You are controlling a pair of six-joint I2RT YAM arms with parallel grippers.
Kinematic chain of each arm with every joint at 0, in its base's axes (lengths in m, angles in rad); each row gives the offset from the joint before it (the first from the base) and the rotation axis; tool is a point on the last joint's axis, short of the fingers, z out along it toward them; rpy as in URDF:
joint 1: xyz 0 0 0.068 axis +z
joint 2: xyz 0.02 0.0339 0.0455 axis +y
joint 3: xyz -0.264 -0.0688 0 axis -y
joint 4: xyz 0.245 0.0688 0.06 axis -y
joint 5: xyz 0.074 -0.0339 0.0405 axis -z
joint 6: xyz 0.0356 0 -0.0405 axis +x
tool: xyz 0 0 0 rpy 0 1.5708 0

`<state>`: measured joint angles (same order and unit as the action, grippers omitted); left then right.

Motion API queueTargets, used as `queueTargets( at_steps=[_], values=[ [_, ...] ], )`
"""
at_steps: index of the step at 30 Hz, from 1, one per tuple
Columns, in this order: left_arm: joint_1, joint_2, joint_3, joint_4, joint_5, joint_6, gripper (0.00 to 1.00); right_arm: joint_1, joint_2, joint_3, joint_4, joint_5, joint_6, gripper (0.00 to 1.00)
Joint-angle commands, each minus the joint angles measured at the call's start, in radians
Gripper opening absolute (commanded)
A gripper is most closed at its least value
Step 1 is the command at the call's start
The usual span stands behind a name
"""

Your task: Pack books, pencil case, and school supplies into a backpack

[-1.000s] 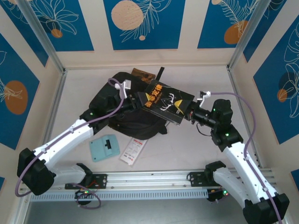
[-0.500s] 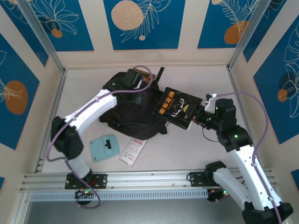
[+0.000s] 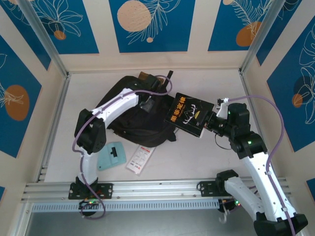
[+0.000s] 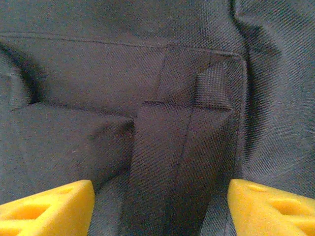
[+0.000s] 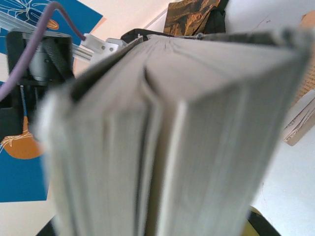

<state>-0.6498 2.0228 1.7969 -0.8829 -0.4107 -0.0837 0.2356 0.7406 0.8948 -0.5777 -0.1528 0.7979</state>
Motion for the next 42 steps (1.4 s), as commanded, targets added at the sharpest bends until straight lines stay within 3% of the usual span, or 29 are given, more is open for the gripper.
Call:
queueTargets(
  at_steps=[1, 7, 14, 20, 26, 34, 39, 42],
  values=[
    [0.013, 0.031, -0.007, -0.012, -0.029, 0.025, 0.63, -0.009, -0.004, 0.026, 0.064, -0.05, -0.025, 0.0],
    [0.033, 0.042, 0.036, -0.01, 0.03, 0.02, 0.0, -0.009, 0.033, 0.039, 0.074, -0.064, -0.029, 0.0],
    [0.072, -0.071, 0.039, 0.0, 0.253, -0.047, 0.0, -0.007, 0.092, 0.061, 0.044, 0.01, -0.04, 0.0],
    [0.165, -0.194, 0.038, 0.032, 0.532, -0.148, 0.0, -0.004, 0.191, 0.082, 0.024, 0.058, -0.07, 0.0],
    [0.258, -0.276, 0.01, 0.089, 0.739, -0.226, 0.0, -0.006, 0.227, 0.105, -0.023, 0.16, -0.07, 0.0],
    [0.303, -0.287, -0.002, 0.15, 0.977, -0.29, 0.0, -0.009, 0.287, 0.111, 0.021, 0.084, -0.083, 0.0],
    [0.361, -0.311, -0.073, 0.31, 1.159, -0.426, 0.0, -0.009, 0.326, 0.133, 0.009, 0.088, -0.087, 0.0],
    [0.384, -0.306, -0.085, 0.363, 1.232, -0.488, 0.0, -0.011, 0.346, 0.141, 0.024, 0.029, -0.061, 0.0]
  ],
)
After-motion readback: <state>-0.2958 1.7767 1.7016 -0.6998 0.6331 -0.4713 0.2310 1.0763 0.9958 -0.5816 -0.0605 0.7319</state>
